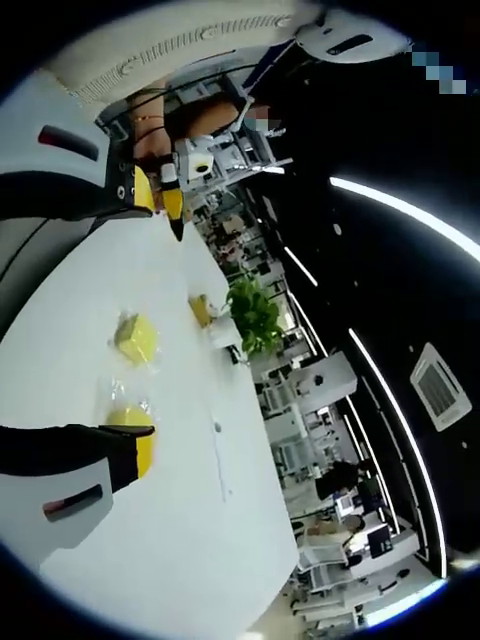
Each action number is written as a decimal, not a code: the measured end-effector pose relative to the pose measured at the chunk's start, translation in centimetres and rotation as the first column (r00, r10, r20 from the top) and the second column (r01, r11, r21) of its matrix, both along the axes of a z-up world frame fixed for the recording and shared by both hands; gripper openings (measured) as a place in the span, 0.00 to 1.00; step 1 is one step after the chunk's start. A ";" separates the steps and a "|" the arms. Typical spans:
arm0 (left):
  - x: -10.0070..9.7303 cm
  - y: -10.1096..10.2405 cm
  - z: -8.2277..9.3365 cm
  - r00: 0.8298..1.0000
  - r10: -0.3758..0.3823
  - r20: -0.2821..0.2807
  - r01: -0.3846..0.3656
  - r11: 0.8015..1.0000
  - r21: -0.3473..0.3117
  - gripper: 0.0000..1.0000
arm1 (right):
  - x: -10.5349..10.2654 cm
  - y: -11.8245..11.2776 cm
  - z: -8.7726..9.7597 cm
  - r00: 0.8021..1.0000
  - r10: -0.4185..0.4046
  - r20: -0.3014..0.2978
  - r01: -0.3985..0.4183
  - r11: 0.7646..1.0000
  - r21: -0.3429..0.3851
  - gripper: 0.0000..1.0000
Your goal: Compare the silicone blocks by pressing each to a similar depth, holding the contact briefly, and releasing to observe deformation and rebound differences across the visible hardness samples.
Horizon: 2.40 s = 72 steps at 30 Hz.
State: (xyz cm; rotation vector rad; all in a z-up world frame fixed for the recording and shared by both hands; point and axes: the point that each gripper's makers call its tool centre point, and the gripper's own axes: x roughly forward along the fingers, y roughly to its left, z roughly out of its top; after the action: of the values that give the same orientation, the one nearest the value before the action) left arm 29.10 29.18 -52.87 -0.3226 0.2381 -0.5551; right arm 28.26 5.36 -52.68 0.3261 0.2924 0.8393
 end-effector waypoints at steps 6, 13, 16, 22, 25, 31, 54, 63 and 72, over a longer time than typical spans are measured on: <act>-0.1 0.0 0.3 1.000 0.004 0.006 -0.003 1.000 -0.010 0.57 | -0.3 -0.2 0.1 1.000 -0.018 -0.001 0.018 1.000 0.007 0.81; -0.1 -0.1 0.3 1.000 0.001 0.005 -0.001 1.000 -0.005 0.55 | -0.7 -0.8 -0.6 0.999 -0.021 -0.031 0.021 1.000 -0.012 0.82; -0.1 -0.1 0.3 1.000 0.003 0.003 -0.003 1.000 -0.003 0.55 | -0.8 -0.9 -0.7 0.999 -0.033 -0.031 0.032 0.999 -0.011 0.81; 0.1 0.2 -0.3 1.000 0.009 -0.013 -0.009 1.000 -0.004 0.54 | -0.8 -0.8 -0.8 0.998 -0.046 -0.053 0.048 0.999 0.021 0.86; 0.0 0.0 -0.2 1.000 -0.004 -0.009 0.004 1.000 0.011 0.53 | -1.0 -0.6 -1.2 0.997 -0.039 -0.065 0.039 0.999 0.000 0.87; 0.0 -0.2 0.5 1.000 -0.006 0.009 0.006 1.000 0.017 0.52 | -1.0 -0.2 -1.0 0.998 -0.027 -0.063 0.026 1.000 -0.015 0.86; -0.2 0.7 0.5 1.000 0.020 0.016 -0.021 0.999 0.027 0.49 | -0.9 -0.1 -0.8 1.000 0.003 0.005 -0.002 0.996 -0.093 0.75; -0.3 0.9 1.0 0.999 0.021 0.050 -0.024 0.998 0.062 0.35 | -0.7 -0.4 -0.2 0.997 0.007 0.082 0.004 0.991 -0.134 0.56; 0.1 1.5 1.6 0.997 0.032 0.075 -0.037 0.997 0.065 0.35 | -0.3 -0.2 0.3 0.998 -0.008 0.060 0.013 0.997 -0.079 0.63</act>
State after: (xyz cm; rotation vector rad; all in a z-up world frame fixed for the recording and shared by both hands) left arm 29.19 30.66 -51.31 -0.2405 0.1790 -0.5228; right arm 27.92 5.21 -52.43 0.2279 0.2674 0.8233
